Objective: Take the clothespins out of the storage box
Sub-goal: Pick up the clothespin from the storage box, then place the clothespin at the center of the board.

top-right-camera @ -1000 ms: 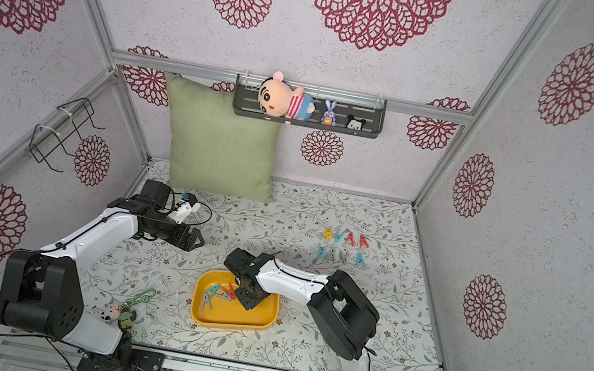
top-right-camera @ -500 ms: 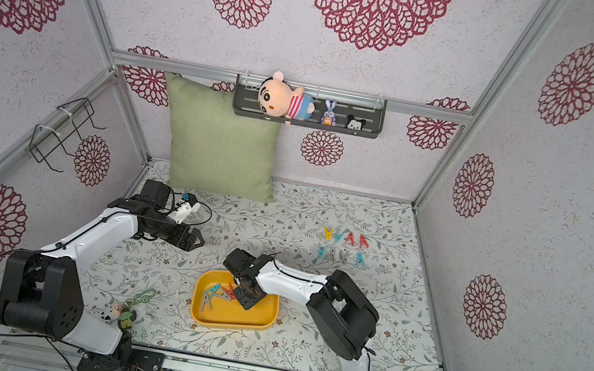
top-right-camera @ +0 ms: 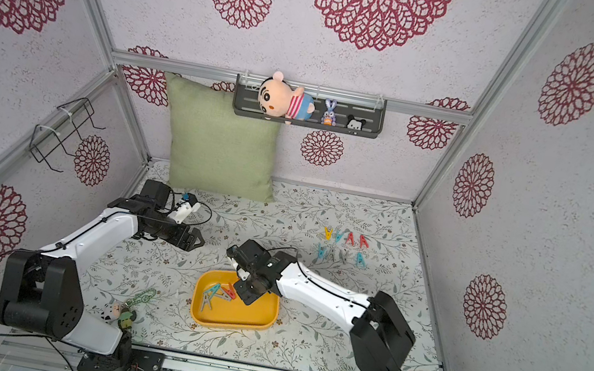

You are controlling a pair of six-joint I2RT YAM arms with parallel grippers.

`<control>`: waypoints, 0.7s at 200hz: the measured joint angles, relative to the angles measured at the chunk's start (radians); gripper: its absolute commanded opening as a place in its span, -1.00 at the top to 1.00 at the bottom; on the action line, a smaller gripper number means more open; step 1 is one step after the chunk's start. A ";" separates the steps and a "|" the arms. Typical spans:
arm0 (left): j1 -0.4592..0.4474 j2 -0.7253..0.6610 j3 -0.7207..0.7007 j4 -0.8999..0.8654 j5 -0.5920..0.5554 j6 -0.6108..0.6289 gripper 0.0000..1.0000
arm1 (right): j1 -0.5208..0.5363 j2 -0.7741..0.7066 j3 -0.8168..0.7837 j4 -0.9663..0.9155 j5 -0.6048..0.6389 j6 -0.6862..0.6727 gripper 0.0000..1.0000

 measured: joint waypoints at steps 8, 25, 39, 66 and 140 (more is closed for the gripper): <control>0.000 0.000 0.000 0.000 0.000 0.000 -0.88 | -0.001 -0.043 -0.002 0.005 -0.007 0.002 1.00; 0.000 0.000 0.000 0.000 0.000 0.000 -0.88 | -0.021 -0.133 -0.003 0.026 -0.019 0.028 1.00; 0.000 0.000 0.000 0.000 0.000 0.000 -0.87 | -0.064 -0.189 -0.003 0.046 -0.021 0.060 1.00; 0.000 0.000 0.000 0.000 0.000 0.000 -0.87 | -0.209 -0.234 -0.017 0.069 0.001 0.147 1.00; 0.000 0.000 0.000 0.000 0.000 0.000 -0.87 | -0.444 -0.033 -0.159 0.064 0.034 0.398 1.00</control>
